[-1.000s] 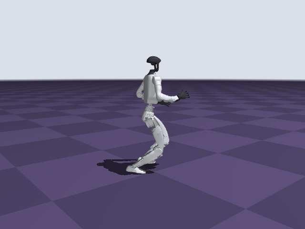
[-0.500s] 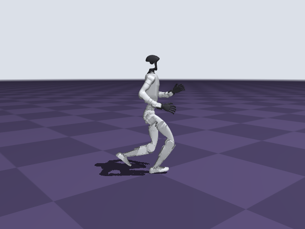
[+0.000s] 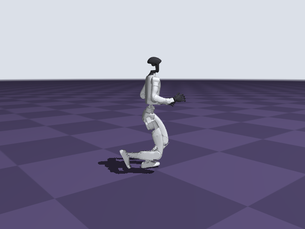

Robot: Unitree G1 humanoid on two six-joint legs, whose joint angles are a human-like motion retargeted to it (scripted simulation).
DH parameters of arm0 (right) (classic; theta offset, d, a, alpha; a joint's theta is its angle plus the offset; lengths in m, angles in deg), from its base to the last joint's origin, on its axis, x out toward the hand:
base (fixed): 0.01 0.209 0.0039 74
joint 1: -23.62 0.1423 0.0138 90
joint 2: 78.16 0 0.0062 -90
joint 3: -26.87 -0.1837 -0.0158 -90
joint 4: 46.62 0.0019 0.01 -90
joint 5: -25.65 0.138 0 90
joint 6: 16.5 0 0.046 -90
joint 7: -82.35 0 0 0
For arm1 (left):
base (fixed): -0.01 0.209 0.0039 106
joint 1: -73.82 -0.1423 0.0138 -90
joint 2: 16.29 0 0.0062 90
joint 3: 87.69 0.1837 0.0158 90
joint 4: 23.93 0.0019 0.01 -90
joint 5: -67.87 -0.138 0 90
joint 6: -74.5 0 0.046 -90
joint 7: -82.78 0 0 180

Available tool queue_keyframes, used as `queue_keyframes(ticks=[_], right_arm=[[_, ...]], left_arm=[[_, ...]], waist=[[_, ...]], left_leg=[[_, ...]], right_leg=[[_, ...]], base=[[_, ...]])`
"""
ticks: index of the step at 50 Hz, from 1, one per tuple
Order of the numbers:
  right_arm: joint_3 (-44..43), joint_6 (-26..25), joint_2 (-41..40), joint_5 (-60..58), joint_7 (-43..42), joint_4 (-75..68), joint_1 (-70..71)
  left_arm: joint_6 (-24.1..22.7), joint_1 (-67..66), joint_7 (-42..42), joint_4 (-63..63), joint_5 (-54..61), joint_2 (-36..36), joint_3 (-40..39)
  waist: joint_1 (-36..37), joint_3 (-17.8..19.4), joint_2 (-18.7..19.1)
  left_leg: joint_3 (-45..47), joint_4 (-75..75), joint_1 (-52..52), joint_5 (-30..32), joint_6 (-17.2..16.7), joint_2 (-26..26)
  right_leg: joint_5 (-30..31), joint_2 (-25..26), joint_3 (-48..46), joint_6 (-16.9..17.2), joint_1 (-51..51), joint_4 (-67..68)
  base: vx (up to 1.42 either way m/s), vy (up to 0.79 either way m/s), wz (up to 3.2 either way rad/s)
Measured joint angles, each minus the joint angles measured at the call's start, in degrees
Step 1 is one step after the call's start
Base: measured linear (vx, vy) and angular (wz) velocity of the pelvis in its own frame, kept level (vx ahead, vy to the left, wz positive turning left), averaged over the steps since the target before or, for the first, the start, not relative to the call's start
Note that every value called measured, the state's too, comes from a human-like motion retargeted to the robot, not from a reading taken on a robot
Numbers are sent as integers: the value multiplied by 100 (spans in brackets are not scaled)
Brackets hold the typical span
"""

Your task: Run

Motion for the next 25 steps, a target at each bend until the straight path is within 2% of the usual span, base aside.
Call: queue_keyframes(ticks=[3,5,6,8,10,12,15,18,20,22,25], right_arm=[[16,-17,-46,-73,12,-476,-351],[-11,48,68,42,66,-648,-689],[-55,83,164,137,106,-675,-893],[-154,109,352,304,161,-723,-1295],[-289,93,487,433,191,-802,-1673],[-450,60,530,511,187,-884,-1980],[-581,9,513,558,77,-890,-2172],[-542,-39,512,459,-37,-835,-1954],[-489,-115,555,326,-143,-787,-1545],[-367,-239,607,156,-269,-846,-694],[-254,-238,634,101,-401,-688,270]], left_arm=[[149,1167,-351,207,-208,-171,193],[183,1752,-467,228,-174,-320,280],[158,1929,-480,176,-129,-399,307],[46,2206,-474,53,-31,-506,381],[-149,2392,-412,-71,64,-531,512],[-349,2484,-298,-188,72,-484,695],[-471,2423,-154,-384,36,-451,868],[-345,2122,-30,-325,35,-496,957],[-159,1853,44,-166,46,-519,959],[53,1601,143,46,57,-501,840],[119,846,294,215,175,-384,625]], waist=[[-606,-55,3],[-897,-164,152],[-929,-195,293],[-877,-197,663],[-690,-144,1167],[-437,-136,1706],[-212,-166,2037],[51,-51,1998],[314,107,1929],[628,215,1906],[1086,130,1763]], left_leg=[[-200,-319,457,0,0,-234],[-289,-768,1068,0,0,-307],[-305,-938,1444,0,0,-253],[-307,-1016,2178,0,0,1],[-346,-747,2806,150,-384,682],[-440,-285,3187,578,-866,1542],[-510,793,3280,1292,-1109,2320],[-475,2262,3062,1375,-816,2845],[-535,3214,2653,1043,-459,3131],[-684,3811,1718,602,-128,3341],[-838,3679,362,125,0,3257]], right_leg=[[-430,-318,358,-337,-1351,637],[-774,-289,541,-495,-2199,489],[-908,-122,532,-522,-2462,167],[-1130,403,366,-496,-2763,-698],[-1239,1238,-37,-422,-2745,-1933],[-1194,2206,-374,-350,-2554,-3260],[-1115,2898,-553,-499,-2364,-3834],[-1531,3064,-559,-1019,-2207,-2962],[-2000,3124,-534,-1350,-1968,-2460],[-2117,3227,-518,-1485,-1752,-2538],[-2117,3289,-356,-1364,-1157,-2929]], base=[[-11,1,48],[4,10,-37],[13,13,-101],[19,14,-155],[17,1,-169],[10,-9,-129],[-3,-9,-51],[-8,-7,-14],[-8,-8,2],[-11,-7,-11],[-1,-2,3]])
